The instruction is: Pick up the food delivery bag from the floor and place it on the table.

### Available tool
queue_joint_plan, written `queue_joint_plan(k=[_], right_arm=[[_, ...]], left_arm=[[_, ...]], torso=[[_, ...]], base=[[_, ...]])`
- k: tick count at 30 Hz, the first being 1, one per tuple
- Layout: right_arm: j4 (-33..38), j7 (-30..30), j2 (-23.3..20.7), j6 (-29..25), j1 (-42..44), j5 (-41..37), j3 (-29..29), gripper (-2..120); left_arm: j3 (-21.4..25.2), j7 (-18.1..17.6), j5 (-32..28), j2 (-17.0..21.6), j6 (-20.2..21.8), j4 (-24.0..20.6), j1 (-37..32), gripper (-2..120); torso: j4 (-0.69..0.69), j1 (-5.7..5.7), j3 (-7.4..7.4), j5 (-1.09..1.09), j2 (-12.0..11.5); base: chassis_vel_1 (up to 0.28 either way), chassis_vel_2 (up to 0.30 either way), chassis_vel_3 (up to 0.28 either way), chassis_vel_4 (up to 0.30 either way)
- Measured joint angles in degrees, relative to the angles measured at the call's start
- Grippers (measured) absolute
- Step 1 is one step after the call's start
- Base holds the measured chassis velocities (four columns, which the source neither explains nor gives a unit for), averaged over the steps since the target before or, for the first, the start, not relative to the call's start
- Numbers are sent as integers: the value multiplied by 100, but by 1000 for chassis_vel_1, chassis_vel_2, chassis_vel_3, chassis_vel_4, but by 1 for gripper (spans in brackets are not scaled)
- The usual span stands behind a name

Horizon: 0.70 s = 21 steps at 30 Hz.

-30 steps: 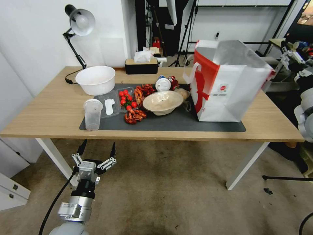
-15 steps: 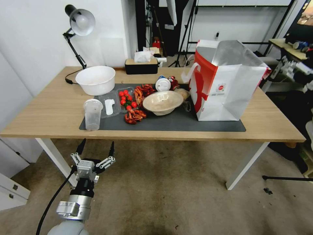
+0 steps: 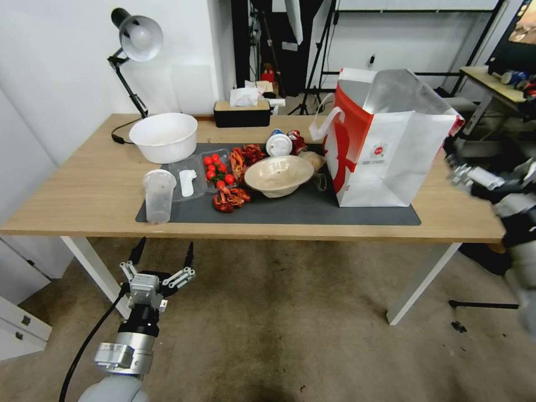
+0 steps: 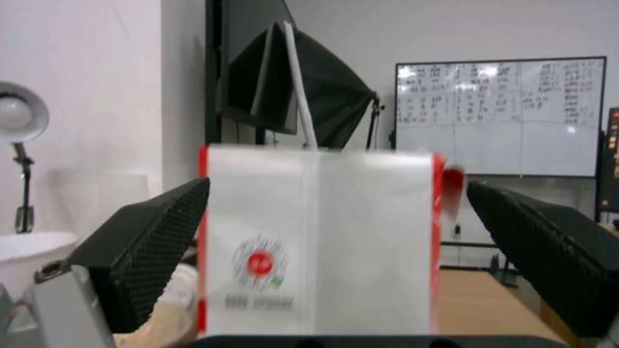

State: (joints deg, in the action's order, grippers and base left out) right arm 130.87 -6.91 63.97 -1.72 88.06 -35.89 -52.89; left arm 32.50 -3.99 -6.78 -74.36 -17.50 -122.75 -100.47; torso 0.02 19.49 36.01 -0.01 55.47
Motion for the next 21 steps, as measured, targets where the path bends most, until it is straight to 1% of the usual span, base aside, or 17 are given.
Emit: queue_joint_plan(k=[1,3,4,5,9,11,12,14,17,21], right_arm=[[-96,-159,176,-155,115,214,82,100],[-154,-233,258,-244,171,319,128,100],[-298,-386,481,-433,319,547,261,100],[-298,-386,481,-433,319,547,261,100],[-658,-578,952,-817,580,903,573,100],[-716,-603,1002,-870,594,962,598,100],[-851,-658,1134,-975,637,1083,659,100],[-914,-685,1214,-1015,674,1125,702,100],[-1174,-771,1491,-1181,801,1245,866,100],[-1346,-832,1624,-1289,819,1327,929,100]], left_arm=[[7,-2,-8,5,0,15,4,100],[9,-2,-12,8,0,24,8,100],[9,-3,-19,17,0,46,13,100],[9,-3,-19,17,0,46,13,100],[8,-3,-27,40,20,115,46,100],[8,-3,-29,40,21,129,52,100],[8,-3,-30,40,21,157,59,100],[8,-3,-30,37,21,177,63,100],[7,-5,-30,30,18,229,74,100],[7,-7,-30,32,17,250,83,100]], torso=[[-2,0,0,0,0],[-2,0,0,0,0],[-2,0,0,1,0],[-2,0,0,1,0],[-1,-1,0,-1,0],[-1,0,0,0,0],[-1,0,0,0,-1],[-1,0,0,0,-1],[-2,0,1,1,-1],[-2,0,1,1,-1]], base=[[0,0,0,0],[0,0,0,0],[0,0,0,0],[0,0,0,0],[0,0,0,0],[0,0,0,0],[0,0,0,0],[0,0,0,0],[0,0,0,0],[0,0,0,0]])
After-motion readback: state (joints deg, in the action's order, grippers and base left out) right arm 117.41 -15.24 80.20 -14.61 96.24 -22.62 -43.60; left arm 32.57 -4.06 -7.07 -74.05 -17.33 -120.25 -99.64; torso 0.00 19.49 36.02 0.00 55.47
